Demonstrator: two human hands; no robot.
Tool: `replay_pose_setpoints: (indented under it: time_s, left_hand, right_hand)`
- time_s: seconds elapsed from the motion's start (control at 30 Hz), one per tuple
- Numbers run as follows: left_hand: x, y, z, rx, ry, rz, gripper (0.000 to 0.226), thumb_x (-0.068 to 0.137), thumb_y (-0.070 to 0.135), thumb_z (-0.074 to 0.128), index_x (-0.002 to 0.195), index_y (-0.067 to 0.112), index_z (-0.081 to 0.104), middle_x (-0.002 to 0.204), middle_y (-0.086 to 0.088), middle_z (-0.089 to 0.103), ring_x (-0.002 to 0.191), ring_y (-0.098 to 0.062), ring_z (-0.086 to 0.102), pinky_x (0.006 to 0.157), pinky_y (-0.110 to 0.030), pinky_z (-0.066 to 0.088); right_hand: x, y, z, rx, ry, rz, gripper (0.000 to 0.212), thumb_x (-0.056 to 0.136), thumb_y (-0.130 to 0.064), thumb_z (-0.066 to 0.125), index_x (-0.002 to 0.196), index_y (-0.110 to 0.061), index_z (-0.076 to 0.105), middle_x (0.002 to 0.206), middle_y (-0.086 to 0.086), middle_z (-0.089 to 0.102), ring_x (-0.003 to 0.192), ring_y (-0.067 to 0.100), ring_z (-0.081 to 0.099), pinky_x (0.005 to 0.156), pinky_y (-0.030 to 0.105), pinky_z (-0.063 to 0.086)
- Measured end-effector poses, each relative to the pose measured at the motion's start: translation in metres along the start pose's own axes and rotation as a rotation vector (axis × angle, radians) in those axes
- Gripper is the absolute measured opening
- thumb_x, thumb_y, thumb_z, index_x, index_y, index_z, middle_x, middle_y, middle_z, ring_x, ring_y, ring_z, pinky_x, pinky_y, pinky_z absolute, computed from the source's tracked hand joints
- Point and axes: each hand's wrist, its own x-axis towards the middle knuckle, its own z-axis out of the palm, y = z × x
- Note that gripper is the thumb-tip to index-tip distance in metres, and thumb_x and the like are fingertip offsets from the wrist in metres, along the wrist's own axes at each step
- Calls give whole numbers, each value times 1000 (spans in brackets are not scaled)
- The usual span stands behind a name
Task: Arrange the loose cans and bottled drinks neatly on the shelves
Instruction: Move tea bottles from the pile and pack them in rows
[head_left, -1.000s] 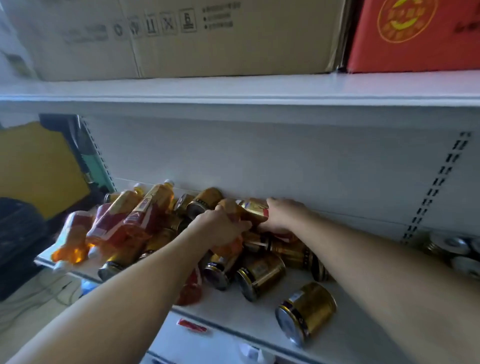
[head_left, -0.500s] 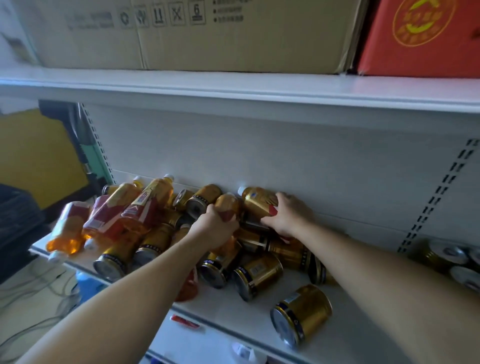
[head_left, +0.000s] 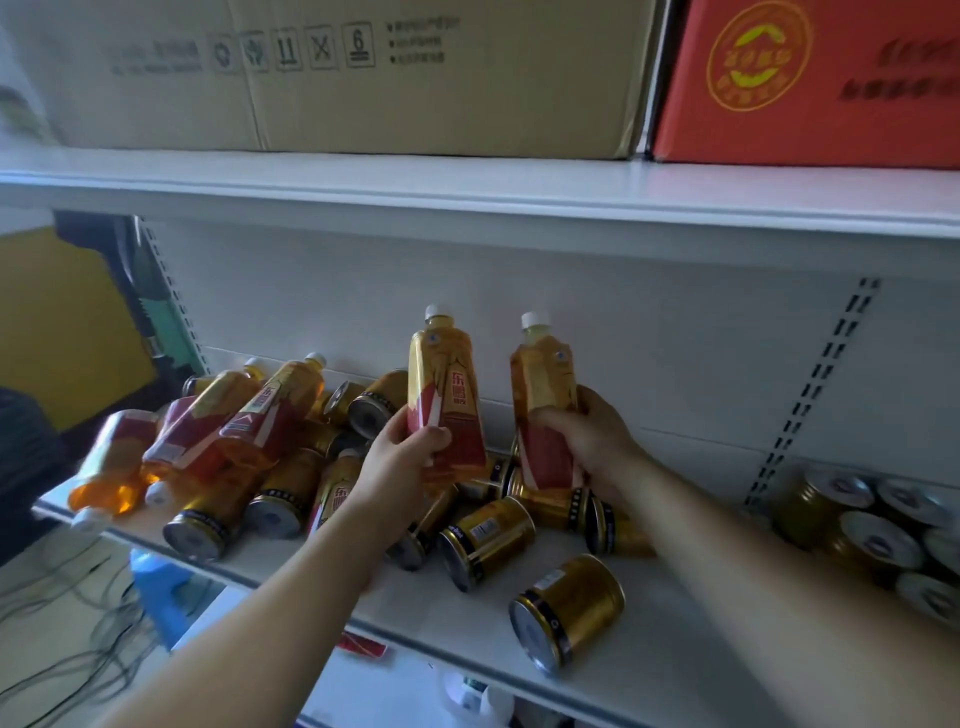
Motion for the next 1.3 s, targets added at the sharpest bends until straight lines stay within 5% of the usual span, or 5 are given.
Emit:
replay_pose_setpoints:
  time_s: [0.2, 0.4, 0.77, 1.03, 1.3]
  left_hand:
    - [-13, -2, 10, -128, -171, -155, 70, 75, 43, 62, 133, 8, 45, 118, -22, 63, 98, -33, 67, 67, -39, 57]
    - [-46, -6, 42, -65, -393, -280, 29, 91, 9, 49, 120, 13, 49, 98, -16, 67, 82, -29, 69, 57, -37, 57]
    - [-177, -63, 198, 337, -799, -33, 41, 78, 16, 74, 113, 26, 54, 102, -1, 68, 90, -17, 68, 74, -38, 57]
    - [-309, -146, 341, 426, -933, -60, 76, 65, 15, 78, 126, 22, 34, 108, -3, 60, 96, -23, 63, 80, -49, 55]
    - [-353, -196, 433, 377, -942, -150, 60, 78, 19, 75, 117, 30, 31, 101, 6, 55, 88, -12, 58, 72, -35, 51]
  right_hand:
    - [-63, 5, -1, 415, 150, 62, 45, 73, -14, 64, 116, -5, 57, 92, 16, 67, 81, 29, 67, 69, 37, 53]
    - [-148, 19, -22, 626, 415, 116, 32, 89, -27, 58, 118, -13, 59, 81, 8, 72, 66, 21, 70, 65, 33, 51]
    - [-353, 32, -133, 163, 1064, -144, 36, 69, -17, 82, 94, -29, 60, 90, 1, 70, 84, 23, 68, 73, 38, 55]
    - [-519, 66, -258, -90, 1211, 16, 63, 66, -27, 83, 119, -33, 50, 106, -7, 62, 96, 12, 60, 82, 34, 50]
    - [-572, 89, -355, -128, 1261, 100, 63, 63, -30, 83, 115, -36, 47, 109, -7, 59, 100, 15, 58, 93, 44, 49]
